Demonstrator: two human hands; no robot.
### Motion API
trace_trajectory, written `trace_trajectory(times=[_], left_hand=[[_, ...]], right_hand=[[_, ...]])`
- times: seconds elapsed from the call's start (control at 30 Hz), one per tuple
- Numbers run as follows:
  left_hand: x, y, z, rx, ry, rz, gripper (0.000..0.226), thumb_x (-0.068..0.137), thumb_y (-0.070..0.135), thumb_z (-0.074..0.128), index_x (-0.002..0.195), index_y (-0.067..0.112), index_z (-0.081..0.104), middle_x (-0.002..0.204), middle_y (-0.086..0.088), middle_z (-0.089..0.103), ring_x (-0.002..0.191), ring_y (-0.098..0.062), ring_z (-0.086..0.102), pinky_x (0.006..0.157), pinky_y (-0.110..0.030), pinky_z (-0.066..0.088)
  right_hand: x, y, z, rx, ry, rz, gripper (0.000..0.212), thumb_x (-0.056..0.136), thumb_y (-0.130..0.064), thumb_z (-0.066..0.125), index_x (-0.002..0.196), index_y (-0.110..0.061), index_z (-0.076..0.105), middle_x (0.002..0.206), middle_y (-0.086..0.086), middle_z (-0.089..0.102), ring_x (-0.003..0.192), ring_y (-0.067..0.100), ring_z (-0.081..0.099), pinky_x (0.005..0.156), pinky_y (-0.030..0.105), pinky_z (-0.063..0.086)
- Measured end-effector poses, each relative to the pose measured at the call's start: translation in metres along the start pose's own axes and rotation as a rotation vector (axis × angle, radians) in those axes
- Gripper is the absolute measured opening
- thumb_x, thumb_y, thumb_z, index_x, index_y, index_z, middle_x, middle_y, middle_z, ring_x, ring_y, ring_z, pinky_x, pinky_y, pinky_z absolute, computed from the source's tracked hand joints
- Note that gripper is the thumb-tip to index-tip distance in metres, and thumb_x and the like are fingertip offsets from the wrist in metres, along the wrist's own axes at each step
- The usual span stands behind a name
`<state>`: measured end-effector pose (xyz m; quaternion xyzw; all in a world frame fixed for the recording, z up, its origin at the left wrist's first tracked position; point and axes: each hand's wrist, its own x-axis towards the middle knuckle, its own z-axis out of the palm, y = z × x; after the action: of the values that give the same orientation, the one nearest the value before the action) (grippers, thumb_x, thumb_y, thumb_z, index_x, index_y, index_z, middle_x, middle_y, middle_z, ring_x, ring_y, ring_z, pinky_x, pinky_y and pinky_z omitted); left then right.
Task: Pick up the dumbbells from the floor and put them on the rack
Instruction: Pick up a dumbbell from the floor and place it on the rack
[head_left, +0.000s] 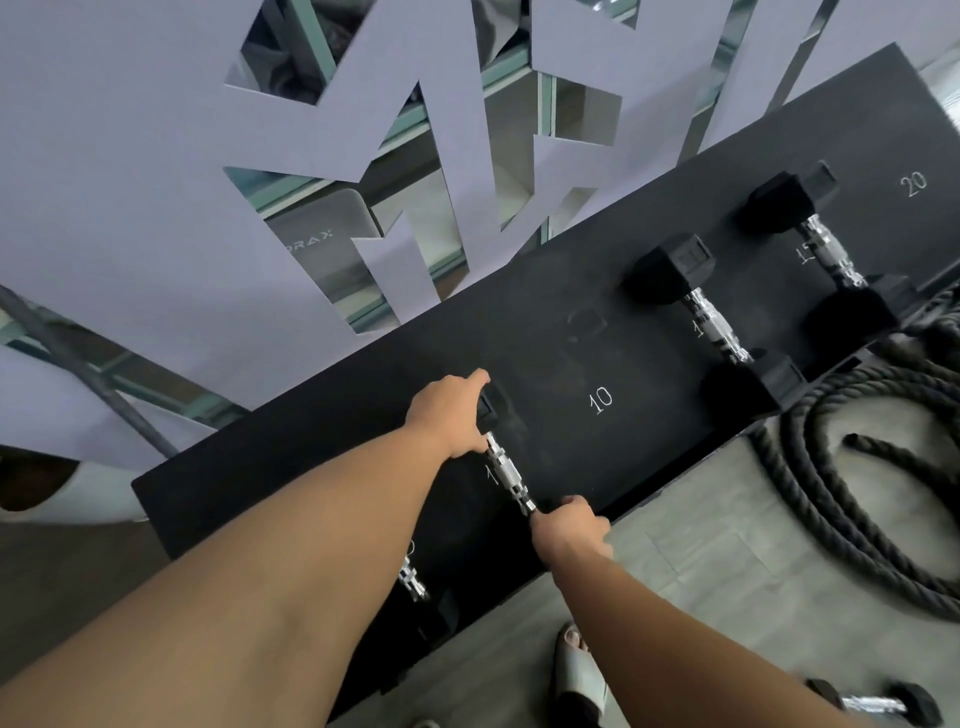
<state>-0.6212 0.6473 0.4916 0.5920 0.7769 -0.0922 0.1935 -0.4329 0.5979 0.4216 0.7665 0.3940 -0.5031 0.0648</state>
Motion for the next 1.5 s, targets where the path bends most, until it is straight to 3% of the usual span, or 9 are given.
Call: trace_trajectory(times=[0.2,0.47,0.6,0.73,0.83,1.0,1.17,1.37,1.5], left_hand=[[0.006,-0.005,0.005,0.024,-0.036,-0.005,0.091,0.074,0.041,0.088,0.148,0.03,0.037,0.128,-0.008,0.066,0.109,-0.033,0.066,0.078,-0.043,0.06],[0.006,-0.009,0.013,0.039,-0.048,-0.046,0.095,0.075,0.041,0.088,0.152,0.032,0.033,0.137,-0.008,0.061,0.115,-0.032,0.064,0.078,-0.041,0.058],[0.001,-0.012,0.016,0.013,-0.08,-0.031,0.098,0.08,0.04,0.083,0.157,0.032,0.023,0.15,-0.005,0.049,0.127,-0.031,0.056,0.09,-0.044,0.055],[-0.008,-0.019,0.003,0.079,-0.089,0.006,0.1,0.081,0.06,0.072,0.16,0.03,0.018,0.159,-0.002,0.038,0.137,-0.03,0.047,0.099,-0.047,0.049],[-0.02,-0.027,-0.021,0.029,-0.046,-0.01,0.092,0.08,0.067,0.065,0.156,0.029,0.029,0.153,-0.001,0.047,0.133,-0.029,0.051,0.097,-0.046,0.048],[-0.053,-0.042,-0.08,-0.083,-0.014,-0.089,0.07,0.083,0.072,0.059,0.141,0.034,0.05,0.131,0.009,0.065,0.116,-0.019,0.062,0.091,-0.04,0.053],[-0.104,-0.049,-0.147,-0.213,0.127,-0.156,0.057,0.083,0.072,0.059,0.126,0.035,0.06,0.111,0.016,0.067,0.1,-0.013,0.063,0.087,-0.036,0.051],[-0.19,-0.048,-0.211,-0.218,0.3,-0.172,0.053,0.081,0.074,0.058,0.121,0.041,0.059,0.114,0.018,0.065,0.099,-0.013,0.062,0.082,-0.035,0.05],[-0.258,-0.046,-0.234,-0.157,0.399,-0.153,0.057,0.08,0.078,0.054,0.122,0.04,0.058,0.116,0.016,0.065,0.098,-0.014,0.061,0.076,-0.033,0.044]], right_hand=[[0.006,0.012,-0.003,-0.122,-0.018,-0.147,0.056,0.092,-0.019,0.067,0.146,-0.022,0.05,0.147,0.012,0.04,0.132,0.04,0.046,0.099,0.036,0.047],[0.007,0.016,-0.011,-0.214,-0.085,-0.227,0.059,0.093,-0.028,0.072,0.146,-0.018,0.047,0.144,0.013,0.042,0.126,0.04,0.054,0.102,0.042,0.053],[0.006,0.013,-0.016,-0.262,-0.108,-0.249,0.061,0.091,-0.032,0.072,0.146,-0.018,0.048,0.144,0.013,0.043,0.126,0.039,0.055,0.104,0.042,0.052],[-0.002,-0.006,-0.029,-0.293,-0.053,-0.313,0.056,0.089,-0.042,0.067,0.139,-0.021,0.053,0.141,0.011,0.049,0.131,0.038,0.048,0.106,0.044,0.047],[-0.015,-0.032,-0.047,-0.28,-0.034,-0.422,0.049,0.089,-0.042,0.063,0.134,-0.024,0.058,0.137,0.008,0.054,0.128,0.034,0.051,0.1,0.041,0.049],[-0.049,-0.09,-0.092,-0.291,-0.025,-0.628,0.045,0.089,-0.044,0.063,0.131,-0.026,0.063,0.136,0.003,0.063,0.125,0.028,0.06,0.105,0.042,0.051],[-0.097,-0.146,-0.141,-0.238,-0.006,-0.866,0.031,0.092,-0.04,0.068,0.119,-0.024,0.069,0.108,-0.007,0.069,0.105,0.019,0.068,0.083,0.029,0.051],[-0.175,-0.169,-0.182,-0.178,0.042,-1.084,0.031,0.093,-0.038,0.068,0.117,-0.021,0.071,0.108,-0.003,0.074,0.1,0.018,0.069,0.091,0.036,0.057],[-0.227,-0.146,-0.199,-0.145,0.087,-1.155,0.034,0.096,-0.04,0.065,0.123,-0.021,0.068,0.112,0.0,0.072,0.095,0.018,0.069,0.079,0.031,0.052]])
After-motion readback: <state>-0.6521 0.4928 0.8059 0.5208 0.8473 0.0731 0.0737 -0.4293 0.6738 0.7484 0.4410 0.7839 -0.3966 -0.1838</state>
